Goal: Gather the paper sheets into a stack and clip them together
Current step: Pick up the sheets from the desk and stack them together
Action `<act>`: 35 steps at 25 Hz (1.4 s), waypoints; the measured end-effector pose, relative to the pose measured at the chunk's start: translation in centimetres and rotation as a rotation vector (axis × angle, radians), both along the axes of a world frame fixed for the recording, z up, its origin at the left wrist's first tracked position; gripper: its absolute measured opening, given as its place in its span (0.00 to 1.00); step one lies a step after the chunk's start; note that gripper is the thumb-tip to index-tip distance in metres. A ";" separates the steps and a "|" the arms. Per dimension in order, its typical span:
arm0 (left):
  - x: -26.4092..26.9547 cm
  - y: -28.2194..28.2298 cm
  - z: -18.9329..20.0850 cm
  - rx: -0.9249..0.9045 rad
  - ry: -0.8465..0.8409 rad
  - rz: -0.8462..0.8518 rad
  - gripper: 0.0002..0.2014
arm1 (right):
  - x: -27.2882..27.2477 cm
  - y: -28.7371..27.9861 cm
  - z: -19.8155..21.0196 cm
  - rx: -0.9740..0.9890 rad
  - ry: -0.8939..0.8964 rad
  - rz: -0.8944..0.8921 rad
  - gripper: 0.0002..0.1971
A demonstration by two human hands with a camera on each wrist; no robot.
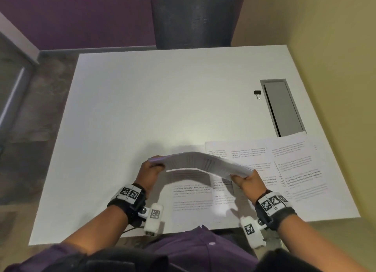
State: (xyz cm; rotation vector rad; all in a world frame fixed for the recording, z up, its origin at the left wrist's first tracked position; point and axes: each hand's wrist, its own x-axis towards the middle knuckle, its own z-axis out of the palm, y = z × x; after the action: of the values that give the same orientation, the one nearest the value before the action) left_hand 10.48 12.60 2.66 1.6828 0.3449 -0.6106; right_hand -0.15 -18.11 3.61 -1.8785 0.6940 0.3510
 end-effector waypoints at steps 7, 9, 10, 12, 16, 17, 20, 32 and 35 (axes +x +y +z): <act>-2.2 0.0 -1.4 0.026 0.062 0.025 0.12 | -1.8 0.6 -1.8 -0.013 0.154 -0.070 0.08; -2.5 0.0 -1.6 0.058 0.068 -0.019 0.11 | -2.1 0.8 -1.7 -0.037 0.209 -0.032 0.09; -2.5 -0.1 -1.6 0.084 0.058 -0.041 0.09 | -2.1 0.8 -1.9 -0.054 0.241 -0.028 0.11; -2.3 -0.2 -1.2 0.144 -0.002 -0.072 0.06 | -2.0 0.8 -2.0 -0.073 0.272 -0.044 0.18; -1.0 0.0 2.1 0.186 -0.241 -0.210 0.12 | -2.2 -0.4 0.2 -0.043 0.122 -0.029 0.15; -0.3 -0.2 3.1 0.194 -0.312 -0.266 0.16 | -2.4 -0.8 1.6 -0.004 0.062 -0.041 0.11; 1.9 -1.1 5.7 0.267 -0.498 -0.432 0.18 | -2.6 -2.7 4.6 0.181 -0.147 -0.196 0.19; -1.6 -20.0 11.7 0.461 -0.850 -0.549 0.13 | -4.3 -14.8 7.7 -0.301 -0.446 0.350 0.14; -4.6 -24.7 10.3 0.526 -0.743 -0.159 0.31 | -5.6 -19.2 7.6 -0.069 -0.425 0.158 0.11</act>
State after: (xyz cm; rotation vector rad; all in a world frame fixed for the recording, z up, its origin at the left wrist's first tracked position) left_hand 5.90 -12.10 12.99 2.3185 -0.1890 0.0390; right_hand -5.71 -37.27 11.21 -1.9925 0.2750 0.0210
